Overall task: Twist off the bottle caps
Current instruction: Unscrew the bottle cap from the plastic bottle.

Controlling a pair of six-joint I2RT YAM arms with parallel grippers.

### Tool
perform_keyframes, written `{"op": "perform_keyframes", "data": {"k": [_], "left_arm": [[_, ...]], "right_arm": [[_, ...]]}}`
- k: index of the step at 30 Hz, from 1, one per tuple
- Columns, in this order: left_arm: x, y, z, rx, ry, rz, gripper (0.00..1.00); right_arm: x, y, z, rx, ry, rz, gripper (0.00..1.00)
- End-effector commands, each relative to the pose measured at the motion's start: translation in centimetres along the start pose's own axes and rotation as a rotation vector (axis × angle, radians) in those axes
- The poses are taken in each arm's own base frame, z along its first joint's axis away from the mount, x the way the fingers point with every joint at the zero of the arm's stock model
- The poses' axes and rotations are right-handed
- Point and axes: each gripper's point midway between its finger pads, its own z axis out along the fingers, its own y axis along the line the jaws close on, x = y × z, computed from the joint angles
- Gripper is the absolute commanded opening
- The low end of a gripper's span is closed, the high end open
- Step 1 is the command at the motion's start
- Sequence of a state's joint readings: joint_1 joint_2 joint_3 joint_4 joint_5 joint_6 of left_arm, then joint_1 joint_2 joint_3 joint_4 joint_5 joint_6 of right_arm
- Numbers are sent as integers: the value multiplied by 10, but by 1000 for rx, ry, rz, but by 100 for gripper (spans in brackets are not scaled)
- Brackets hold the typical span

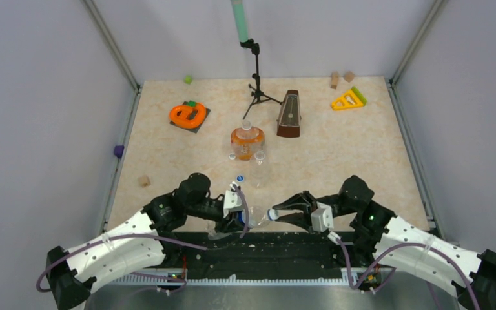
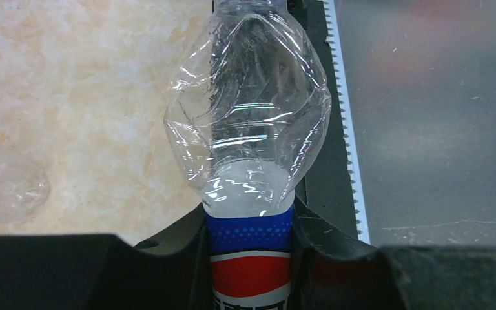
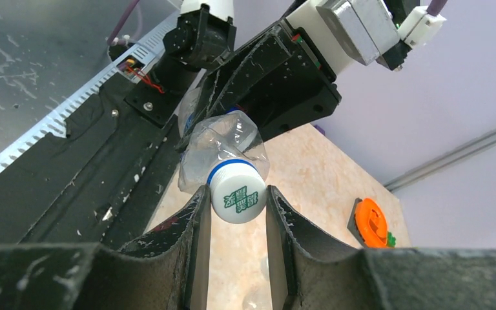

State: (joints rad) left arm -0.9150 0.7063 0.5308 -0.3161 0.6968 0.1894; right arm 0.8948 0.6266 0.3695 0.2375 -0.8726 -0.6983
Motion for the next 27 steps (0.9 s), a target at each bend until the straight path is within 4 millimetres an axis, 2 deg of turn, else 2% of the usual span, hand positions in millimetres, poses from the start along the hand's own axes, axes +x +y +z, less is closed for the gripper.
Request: {"op": "perform_keyframes", "data": {"k": [1,3,5,7,10,13,16,18,20,22,24,25,27], "left_arm": [[-60,-13,-8,64,-157,119,0],[-55,14,-10,-94,-130,108,0],[-48,45,-17,-280,-116,90,0],[-44,63,-25,-396,-109,103,0],[-34,76,-27,-464,-85,139,0],[-27,91,-31,-550,-49,143,0],[-21,101,-38,-644,-16,169,0],[-21,108,-45,-719,-8,206,0],[-21,109,-46,-770,-2,262,0],[-23,107,-46,-799,-1,312,0],[-24,103,-42,-803,11,373,0],[-23,102,-40,-805,22,397,0],[-20,104,-37,-818,52,420,0]], "right_arm": [[9,-5,-1,1,38,-60,0],[15,-16,-2,81,57,-30,0],[18,-28,-6,202,58,58,20],[17,-36,-12,290,48,150,46],[6,-42,-18,383,-22,262,59],[-9,-49,-26,481,-130,416,61],[-12,-70,-42,670,-214,660,64],[-2,-86,-52,810,-220,847,60],[14,-92,-55,903,-180,1040,59],[30,-89,-54,964,-139,1217,58],[45,-82,-50,1007,-135,1380,46],[49,-79,-45,997,-153,1440,44],[43,-76,-32,921,-192,1500,44]]}}
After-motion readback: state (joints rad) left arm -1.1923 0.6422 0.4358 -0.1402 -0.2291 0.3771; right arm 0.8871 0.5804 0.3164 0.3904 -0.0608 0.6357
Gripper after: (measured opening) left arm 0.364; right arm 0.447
